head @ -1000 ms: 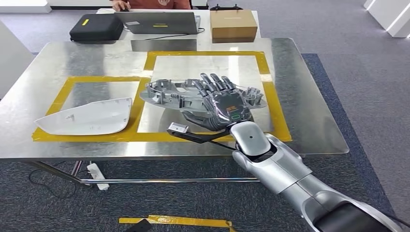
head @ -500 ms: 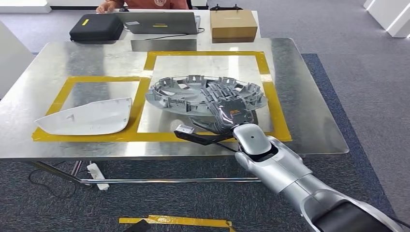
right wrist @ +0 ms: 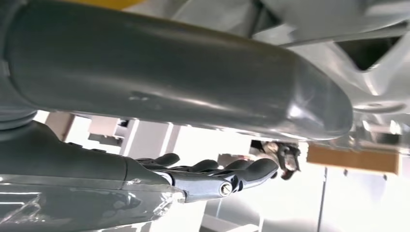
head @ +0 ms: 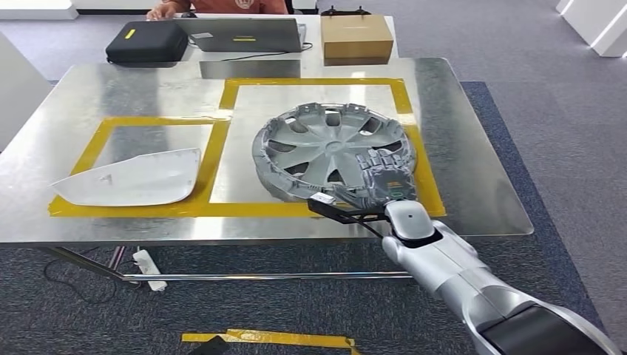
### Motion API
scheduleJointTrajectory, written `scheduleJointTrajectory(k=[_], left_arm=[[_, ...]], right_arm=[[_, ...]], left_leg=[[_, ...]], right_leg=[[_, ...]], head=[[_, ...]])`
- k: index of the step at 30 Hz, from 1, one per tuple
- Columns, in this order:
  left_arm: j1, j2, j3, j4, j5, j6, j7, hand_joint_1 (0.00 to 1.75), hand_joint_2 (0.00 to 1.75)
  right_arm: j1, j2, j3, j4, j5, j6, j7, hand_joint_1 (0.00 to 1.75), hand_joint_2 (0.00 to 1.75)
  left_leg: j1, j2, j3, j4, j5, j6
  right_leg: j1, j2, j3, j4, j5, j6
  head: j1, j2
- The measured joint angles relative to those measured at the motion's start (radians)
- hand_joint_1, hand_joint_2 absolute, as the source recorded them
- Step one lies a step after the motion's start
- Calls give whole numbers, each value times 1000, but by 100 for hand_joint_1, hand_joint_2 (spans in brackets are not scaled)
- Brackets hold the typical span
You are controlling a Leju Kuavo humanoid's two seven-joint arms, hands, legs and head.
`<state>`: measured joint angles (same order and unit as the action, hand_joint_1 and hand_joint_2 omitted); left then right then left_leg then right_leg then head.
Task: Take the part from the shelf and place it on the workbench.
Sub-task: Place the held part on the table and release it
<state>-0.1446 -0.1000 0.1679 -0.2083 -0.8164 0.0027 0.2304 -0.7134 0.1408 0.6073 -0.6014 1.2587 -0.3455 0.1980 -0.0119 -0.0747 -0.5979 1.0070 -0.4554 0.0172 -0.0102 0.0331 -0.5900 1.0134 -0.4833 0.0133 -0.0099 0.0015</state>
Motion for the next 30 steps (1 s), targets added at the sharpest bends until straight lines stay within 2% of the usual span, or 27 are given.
scheduleJointTrajectory(k=[18, 26, 30], left_arm=[[0, 0, 2, 0, 0, -13, 5, 0, 0], [0, -1, 2, 0, -15, -2, 6, 0, 0], [-1, -6, 2, -1, -31, 23, 6, 0, 0]], right_arm=[[3, -3, -39, 99, -19, -6, -12, 0, 0], [2, -3, -65, 90, 5, -139, -23, 0, 0], [15, -3, -80, 5, 61, -191, -22, 0, 0]], left_leg=[[0, 0, 0, 0, 0, 0], [0, 0, 0, 0, 0, 0], [0, 0, 0, 0, 0, 0]], right_leg=[[0, 0, 0, 0, 0, 0], [0, 0, 0, 0, 0, 0], [0, 0, 0, 0, 0, 0]], head=[[0, 0], [0, 0], [0, 0]])
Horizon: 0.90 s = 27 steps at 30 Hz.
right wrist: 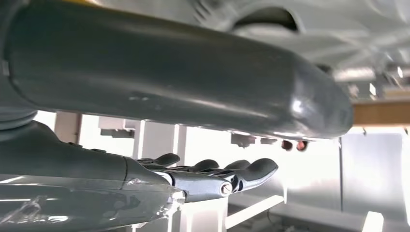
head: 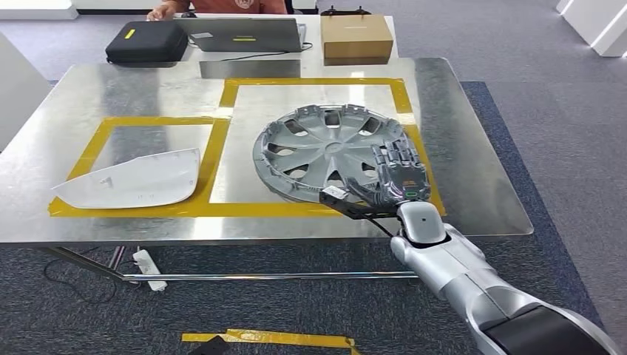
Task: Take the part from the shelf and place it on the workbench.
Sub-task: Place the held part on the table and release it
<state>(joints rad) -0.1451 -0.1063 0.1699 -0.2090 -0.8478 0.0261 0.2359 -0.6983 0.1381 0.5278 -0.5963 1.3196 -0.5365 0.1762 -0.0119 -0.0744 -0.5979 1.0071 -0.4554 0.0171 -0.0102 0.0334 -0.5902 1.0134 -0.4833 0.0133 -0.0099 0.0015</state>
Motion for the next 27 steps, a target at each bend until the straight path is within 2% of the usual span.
scheduleJointTrajectory(k=[9, 14, 19, 24, 27], left_arm=[[0, -11, -2, 0, -21, 24, -4, 0, 0], [0, -12, -2, 0, -22, 26, -8, 0, 0], [0, -12, -2, 0, -22, 26, -9, 0, 0], [0, -11, -2, 0, -22, 24, -9, 0, 0], [0, -12, -1, 0, -22, 23, -7, 0, 0]], right_arm=[[46, 0, -6, -263, 138, 17, 29, 0, 0], [61, 0, -5, -320, 224, -20, 65, 0, 0], [73, 0, -5, -341, 239, -33, 75, 0, 0], [80, 0, -2, -365, 239, -26, 88, 0, 0], [81, 0, 1, -382, 239, -21, 103, 0, 0]], left_leg=[[0, 0, 0, 0, 0, 0], [-1, 0, 0, 1, -1, 1], [-2, 0, -1, 5, -3, 4], [-4, 0, -5, 11, -6, 12], [2, 0, 1, -1, 0, 21]], right_leg=[[0, 0, 0, 0, 0, 0], [-1, 0, 0, -1, 0, 0], [-2, 0, 1, -1, 0, 2], [-3, 0, 2, -4, 0, 10], [-1, -3, 2, -5, -3, 18]], head=[[0, 0], [0, 0], [0, 0], [0, 0], [0, 0]])
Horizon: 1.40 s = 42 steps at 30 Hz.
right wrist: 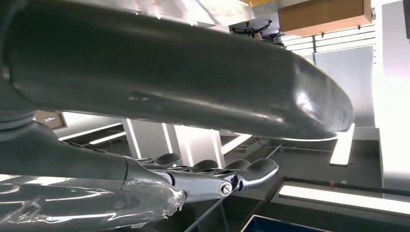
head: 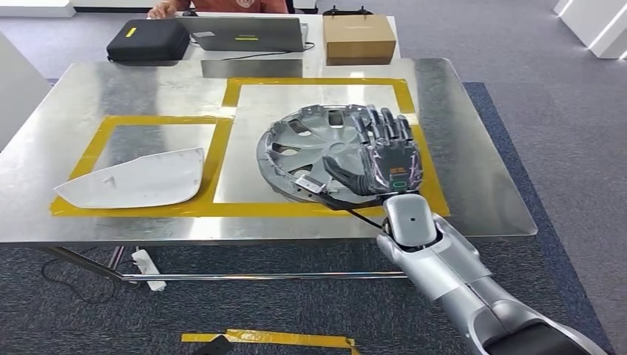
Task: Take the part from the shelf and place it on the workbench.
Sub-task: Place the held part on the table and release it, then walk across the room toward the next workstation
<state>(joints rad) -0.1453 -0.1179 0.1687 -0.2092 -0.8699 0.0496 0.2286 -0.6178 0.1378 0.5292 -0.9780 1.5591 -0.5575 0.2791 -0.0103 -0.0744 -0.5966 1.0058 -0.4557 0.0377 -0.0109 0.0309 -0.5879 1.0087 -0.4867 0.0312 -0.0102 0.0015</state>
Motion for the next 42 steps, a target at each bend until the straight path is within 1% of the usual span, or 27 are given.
scheduleJointTrajectory(k=[2, 4, 6, 7, 8, 9, 11, 12, 13, 14, 15, 17, 19, 21, 22, 24, 26, 28, 30, 32, 34, 36, 37, 38, 39, 41, 42], left_arm=[[0, -1, 0, 0, 0, 0, 2, 0, 0], [1, -1, 0, 0, 0, 0, 2, 0, 0], [3, -1, 1, 0, 0, -1, 3, 0, 0], [4, -1, 1, 0, 0, -1, 4, 0, 0], [4, -2, 1, 0, 0, -1, 4, 0, 0], [3, -2, 1, 0, 0, -1, 4, 0, 0], [-1, -4, 1, 0, 0, -1, 5, 0, 0], [-2, -4, 1, -1, 0, -1, 5, 0, 0], [-2, -4, 1, -1, 0, -1, 5, 0, 0], [-1, -5, 1, -1, 0, -1, 5, 0, 0], [1, -4, 1, -1, 0, -1, 5, 0, 0], [2, -4, 1, -1, 0, 0, 6, 0, 0], [-2, -5, 1, -1, 0, 0, 6, 0, 0], [-2, -5, 1, -1, 0, 0, 6, 0, 0], [0, -5, 1, -1, 0, 0, 6, 0, 0], [3, -4, 1, -1, 0, 0, 6, 0, 0], [2, -3, 2, -1, 0, 0, 7, 0, 0], [-1, -3, 2, -1, 1, -1, 8, 0, 0], [1, -2, 2, -1, 2, -1, 9, 0, 0], [4, 0, 4, -1, 2, -1, 11, 0, 0], [2, -1, 5, -1, 2, -1, 12, 0, 0], [0, -4, 5, -2, 2, -1, 12, 0, 0], [1, -5, 6, -2, 2, -2, 12, 0, 0], [2, -5, 6, -2, 2, -2, 12, 0, 0], [4, -4, 6, -2, 2, -2, 12, 0, 0], [4, -5, 6, -2, 2, -2, 12, 0, 0], [3, -5, 6, -2, 2, -2, 12, 0, 0]], right_arm=[[-1, -1, 4, -8, 0, 1, 7, 0, 0], [2, -2, 8, -11, 0, 2, 11, 0, 0], [9, -4, 11, -11, 0, 2, 12, 0, 0], [12, -5, 13, -12, 0, 3, 13, 0, 0], [13, -6, 14, -13, 0, 3, 13, 0, 0], [13, -7, 16, -15, 0, 3, 13, 0, 0], [13, -10, 19, -19, 0, 3, 13, 0, 0], [13, -12, 20, -20, 0, 4, 13, 0, 0], [14, -14, 21, -21, 0, 4, 13, 0, 0], [14, -15, 22, -22, 0, 5, 13, 0, 0], [13, -15, 23, -24, 0, 5, 13, 0, 0], [10, -16, 25, -28, 0, 6, 16, 0, 0], [12, -18, 25, -29, 0, 6, 21, 0, 0], [17, -21, 26, -29, 0, 7, 25, 0, 0], [20, -22, 27, -29, 0, 8, 28, 0, 0], [23, -23, 31, -33, 0, 13, 32, 0, 0], [23, -24, 35, -41, 0, 20, 36, 0, 0], [24, -26, 40, -48, 0, 29, 38, 0, 0], [25, -27, 45, -55, 0, 37, 39, 0, 0], [24, -28, 51, -65, 0, 42, 39, 0, 0], [26, -32, 54, -71, 0, 45, 39, 0, 0], [32, -39, 56, -71, 0, 47, 39, 0, 0], [35, -42, 57, -71, 0, 48, 39, 0, 0], [37, -44, 58, -71, 0, 48, 39, 0, 0], [38, -45, 60, -72, 0, 48, 39, 0, 0], [37, -46, 62, -74, 0, 48, 39, 0, 0], [36, -47, 64, -75, 0, 48, 39, 0, 0]], left_leg=[[6, 0, 8, -9, 4, 5], [7, -3, 10, -11, 4, 8], [7, -12, 10, -11, 3, 7], [8, -19, 11, -10, 2, 6], [8, -28, 13, -10, 0, 4], [9, -38, 15, -9, -2, 0], [10, -59, 13, -6, -5, -10], [12, -70, 9, -5, -4, -16], [15, -82, 4, -5, -3, -24], [19, -96, 1, -5, -1, -32], [19, -93, -1, -4, -3, -40], [15, -33, -22, 35, -26, -53], [16, 44, -84, 150, -79, -64], [21, 65, -147, 260, -111, -70], [23, 68, -157, 271, -100, -72], [23, 83, -114, 183, -33, -69], [11, 134, -47, 54, 19, -56], [1, 163, -22, 2, 24, -43], [2, 139, -24, -3, 22, -33], [8, 110, -22, -9, 25, -23], [12, 80, -21, -12, 27, -15], [12, 46, -21, -12, 26, -12], [11, 29, -20, -11, 25, -12], [11, 12, -19, -11, 25, -12], [12, -4, -17, -10, 24, -13], [13, -34, -17, -8, 21, -19], [14, -46, -19, -5, 20, -24]], right_leg=[[1, -9, -27, 55, -34, 4], [-1, -19, -92, 185, -94, 8], [-2, -22, -147, 280, -116, 12], [-2, -21, -149, 274, -98, 12], [-3, -18, -131, 229, -63, 11], [-5, -1, -99, 157, -23, 10], [-12, 48, -35, 39, 19, 5], [-13, 65, -19, 12, 20, 2], [-12, 67, -12, 8, 15, -3], [-10, 54, -11, 4, 14, -9], [-10, 39, -8, 1, 14, -15], [-12, 7, 2, -7, 13, -30], [-9, -29, 9, -11, 8, -41], [-7, -65, 14, -11, 2, -45], [-7, -81, 17, -10, -1, -44], [-6, -110, 28, -10, -9, -41], [0, -135, 39, -9, -20, -32], [7, -160, 45, -9, -28, -22], [9, -183, 49, -10, -36, -12], [2, -134, 37, 20, -61, -3], [-3, -54, -18, 130, -115, 2], [-1, -31, -91, 255, -155, 3], [-1, -30, -115, 284, -154, 3], [-1, -29, -121, 273, -131, 3], [-2, -24, -108, 226, -92, 2], [-8, 18, -54, 91, -12, -1], [-11, 41, -31, 44, 6, -4]], head=[[6, 0], [11, 0], [11, 0], [11, 0], [11, 0], [11, 0], [9, 0], [9, 0], [8, 0], [8, 0], [8, 0], [1, 0], [-6, 0], [-7, 0], [-7, 0], [-7, 0], [-8, 0], [-7, 0], [-5, 0], [-3, 0], [2, 0], [3, 0], [3, 0], [3, 0], [3, 0], [3, 0], [2, 0]])
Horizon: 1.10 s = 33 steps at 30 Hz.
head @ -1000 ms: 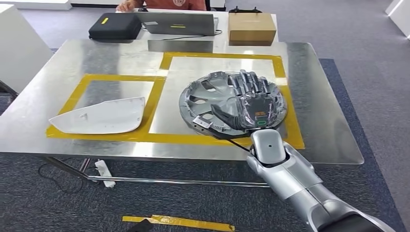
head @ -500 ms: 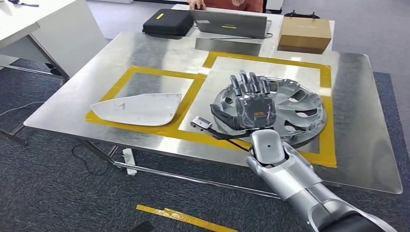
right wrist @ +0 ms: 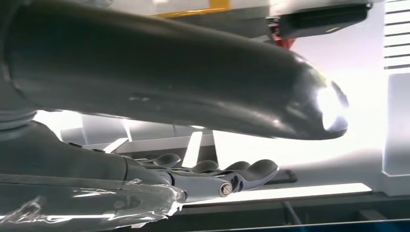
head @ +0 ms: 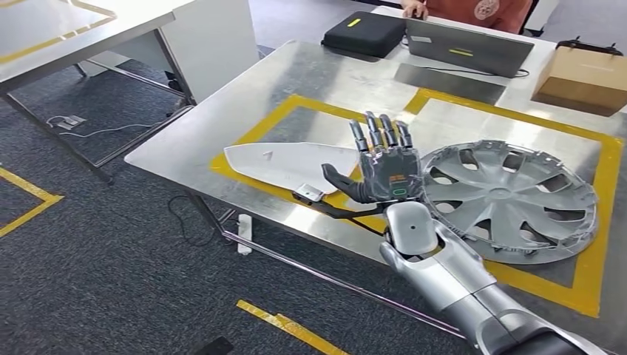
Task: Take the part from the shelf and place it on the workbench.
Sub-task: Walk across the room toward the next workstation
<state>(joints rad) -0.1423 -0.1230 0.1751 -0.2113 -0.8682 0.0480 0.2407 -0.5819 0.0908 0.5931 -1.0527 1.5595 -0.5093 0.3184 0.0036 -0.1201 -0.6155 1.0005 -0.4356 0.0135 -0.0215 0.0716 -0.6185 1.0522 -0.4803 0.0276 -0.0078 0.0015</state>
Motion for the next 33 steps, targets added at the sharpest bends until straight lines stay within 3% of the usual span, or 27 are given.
scheduleJointTrajectory(k=[2, 3, 4, 6, 7, 8, 10, 11, 13, 14, 16, 17, 19, 21, 23, 25, 26, 27, 28, 30, 32, 33], left_arm=[[0, 0, 0, 0, 0, -1, 0, 0, 0], [2, 1, 0, 0, 0, -1, 1, 0, 0], [4, 2, 0, 0, 0, -2, 2, 0, 0], [4, 3, 0, 0, 0, -2, 4, 0, 0], [2, 3, 0, 0, 0, -2, 4, 0, 0], [0, 3, 0, 0, -1, 0, 4, 0, 0], [-1, 3, 0, 0, -1, 2, 4, 0, 0], [0, 3, 0, 0, -1, 3, 4, 0, 0], [2, 4, 0, 0, -1, 4, 4, 0, 0], [2, 4, 0, -1, -2, 5, 4, 0, 0], [-2, 4, 0, -1, -2, 6, 4, 0, 0], [-3, 4, 0, -1, -2, 6, 3, 0, 0], [-1, 5, 1, -1, -2, 6, 2, 0, 0], [0, 6, 1, -1, -2, 7, 2, 0, 0], [-3, 4, 1, -1, -2, 7, 2, 0, 0], [-2, 2, 1, -2, -2, 7, 2, 0, 0], [0, 1, 1, -2, -2, 8, 2, 0, 0], [1, 1, 1, -2, -2, 8, 2, 0, 0], [2, 1, 1, -2, -2, 9, 2, 0, 0], [2, -1, 2, -2, -2, 12, 1, 0, 0], [2, -2, 1, -2, -2, 16, 1, 0, 0], [4, -2, 1, -2, -2, 18, 1, 0, 0]], right_arm=[[0, -2, 5, -1, 0, 0, 3, 0, 0], [-1, -3, 8, -1, 0, 0, 6, 0, 0], [-3, -3, 13, -3, 0, 0, 11, 0, 0], [-10, -4, 25, -6, 0, 0, 19, 0, 0], [-11, -4, 31, -7, 0, 1, 23, 0, 0], [-10, -6, 36, -8, 0, 2, 25, 0, 0], [-7, -8, 47, -8, 0, 8, 28, 0, 0], [-7, -8, 53, -9, 0, 11, 29, 0, 0], [-6, -9, 63, -13, 0, 15, 31, 0, 0], [-7, -9, 66, -16, 0, 17, 33, 0, 0], [-7, -10, 71, -22, 0, 19, 36, 0, 0], [-7, -10, 74, -24, 0, 19, 37, 0, 0], [-6, -11, 79, -30, 0, 20, 37, 0, 0], [-6, -11, 84, -38, 0, 20, 32, 0, 0], [-1, -13, 86, -44, 0, 21, 25, 0, 0], [10, -16, 88, -44, 0, 24, 22, 0, 0], [14, -17, 89, -45, 0, 25, 21, 0, 0], [17, -18, 89, -47, 0, 26, 21, 0, 0], [18, -18, 89, -50, 0, 26, 21, 0, 0], [18, -19, 89, -56, 0, 27, 20, 0, 0], [19, -20, 90, -60, 0, 28, 19, 0, 0], [20, -20, 90, -62, 0, 29, 18, 0, 0]], left_leg=[[5, -22, -7, 1, 2, -13], [7, -33, -10, 1, 3, -19], [7, -23, -12, 3, 1, -25], [2, 37, -34, 48, -27, -35], [1, 76, -60, 101, -53, -39], [2, 99, -93, 166, -81, -42], [6, 112, -149, 269, -110, -46], [7, 114, -153, 273, -98, -46], [6, 129, -102, 175, -33, -41], [0, 156, -64, 108, -7, -36], [-13, 199, -18, 21, 14, -24], [-18, 207, -15, 10, 9, -19], [-16, 182, -15, 4, 11, -11], [-10, 155, -11, -3, 13, -1], [-7, 127, -9, -4, 14, 6], [-7, 95, -9, -4, 14, 8], [-7, 79, -8, -4, 14, 8], [-7, 63, -7, -3, 13, 7], [-7, 48, -6, -3, 13, 6], [-6, 21, -6, 0, 12, 1], [-2, -1, -13, 2, 14, -11], [0, -12, -17, 2, 17, -19]], right_leg=[[0, 19, 19, -29, -1, -8], [1, 9, 22, -32, -1, -13], [1, -3, 25, -35, -1, -19], [0, -29, 34, -42, -1, -34], [2, -44, 38, -43, -3, -40], [4, -60, 41, -44, -6, -44], [6, -92, 46, -43, -12, -48], [7, -107, 50, -43, -15, -48], [9, -134, 60, -43, -23, -45], [12, -146, 65, -43, -28, -42], [19, -168, 72, -43, -37, -33], [22, -181, 75, -43, -40, -29], [23, -199, 79, -46, -48, -20], [18, -159, 64, -7, -78, -12], [14, -95, 7, 112, -135, -8], [14, -75, -64, 233, -168, -6], [14, -73, -81, 249, -158, -6], [13, -71, -78, 222, -126, -7], [12, -63, -57, 162, -83, -9], [5, -20, -1, 30, -20, -11], [4, 8, 27, -24, -9, -14], [7, 3, 32, -29, -9, -17]], head=[[0, 0], [-1, 0], [-1, 0], [-9, 0], [-13, 0], [-17, 0], [-16, 0], [-17, 0], [-17, 0], [-17, 0], [-16, 0], [-15, 0], [-14, 0], [-11, 0], [-6, 0], [-3, 0], [-3, 0], [-3, 0], [-3, 0], [-4, 0], [-4, 0], [-4, 0]])
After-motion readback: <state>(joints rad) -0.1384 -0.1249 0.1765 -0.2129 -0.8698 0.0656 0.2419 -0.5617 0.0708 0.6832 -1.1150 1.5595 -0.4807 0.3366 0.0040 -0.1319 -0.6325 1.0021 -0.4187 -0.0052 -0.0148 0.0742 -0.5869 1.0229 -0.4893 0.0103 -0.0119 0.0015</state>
